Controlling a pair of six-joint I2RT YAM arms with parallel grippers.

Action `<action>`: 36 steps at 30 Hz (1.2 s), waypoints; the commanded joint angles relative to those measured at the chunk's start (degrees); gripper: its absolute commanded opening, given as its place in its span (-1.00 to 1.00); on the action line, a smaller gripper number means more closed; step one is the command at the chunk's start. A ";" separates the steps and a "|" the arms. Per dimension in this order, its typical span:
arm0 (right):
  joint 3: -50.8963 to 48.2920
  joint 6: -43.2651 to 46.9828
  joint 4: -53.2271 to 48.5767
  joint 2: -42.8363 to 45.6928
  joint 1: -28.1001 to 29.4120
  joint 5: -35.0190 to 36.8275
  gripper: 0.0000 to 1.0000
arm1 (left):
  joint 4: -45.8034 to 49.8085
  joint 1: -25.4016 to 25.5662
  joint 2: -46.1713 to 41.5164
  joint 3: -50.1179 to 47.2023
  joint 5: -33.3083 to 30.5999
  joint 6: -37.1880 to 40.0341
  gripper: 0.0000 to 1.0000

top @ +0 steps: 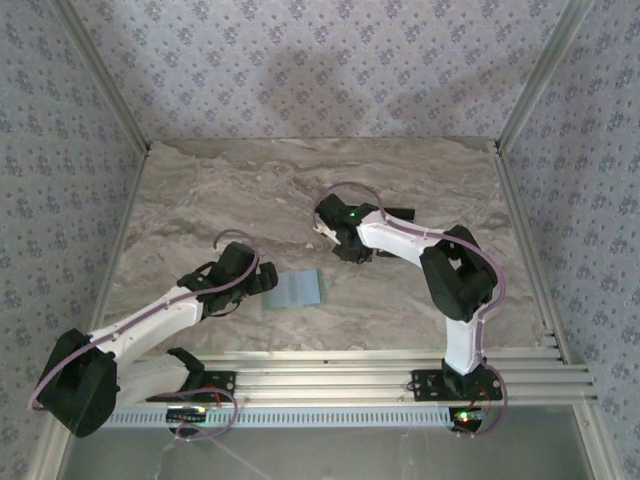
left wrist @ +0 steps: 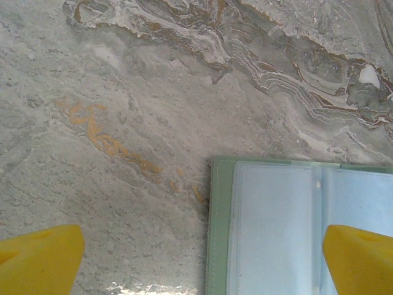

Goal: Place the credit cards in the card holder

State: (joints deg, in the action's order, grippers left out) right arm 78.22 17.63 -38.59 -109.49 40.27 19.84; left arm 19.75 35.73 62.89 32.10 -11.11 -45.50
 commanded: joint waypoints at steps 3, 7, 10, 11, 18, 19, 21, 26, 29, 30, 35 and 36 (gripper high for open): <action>-0.22 0.04 -2.01 1.04 -0.65 -3.87 -0.49 | -0.24 -0.30 0.04 0.60 0.37 0.62 0.99; 0.14 0.21 -2.85 1.04 -0.90 -4.83 -0.61 | -0.32 -0.31 0.04 0.53 0.30 0.64 0.99; 0.60 -0.04 -3.37 0.93 -1.19 -5.15 -0.69 | -0.32 -0.34 0.04 0.60 0.17 0.71 0.99; 0.81 -0.21 -3.57 0.95 -1.32 -5.24 -0.70 | -0.32 -0.33 0.04 0.58 0.13 0.73 0.99; 1.94 -0.53 -4.14 0.85 -1.42 -5.67 -0.84 | -0.50 -0.26 0.21 0.68 0.18 0.93 1.00; 2.23 -0.49 -4.42 0.94 -1.35 -5.69 -0.85 | -0.50 -0.35 0.21 0.82 0.16 1.00 1.00; 2.56 -0.32 -4.62 1.19 -1.25 -5.69 -0.89 | -0.50 -0.38 0.30 0.86 0.29 1.15 0.99; 3.50 0.65 -5.18 2.16 -0.73 -5.86 -0.95 | -0.50 -0.39 0.56 1.04 0.42 1.40 0.99; 4.11 1.08 -5.79 2.53 -0.61 -6.01 -1.00 | -0.64 -0.33 0.72 1.17 0.54 1.43 0.99; 4.30 1.25 -6.03 2.61 -0.47 -6.04 -1.00 | -0.72 -0.36 0.74 1.13 0.56 1.41 0.99; 5.52 2.55 -6.92 3.29 0.18 -5.99 -1.00 | -0.68 -0.28 0.73 1.30 0.64 1.75 1.00; 5.63 2.80 -6.94 3.52 0.32 -5.95 -1.00 | -0.68 -0.39 0.74 1.35 0.57 1.73 1.00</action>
State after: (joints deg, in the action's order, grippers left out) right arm 81.73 19.00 -43.16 -108.40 39.99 14.35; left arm 19.51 35.62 63.18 32.10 -11.09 -44.84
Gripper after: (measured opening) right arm 0.058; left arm 0.997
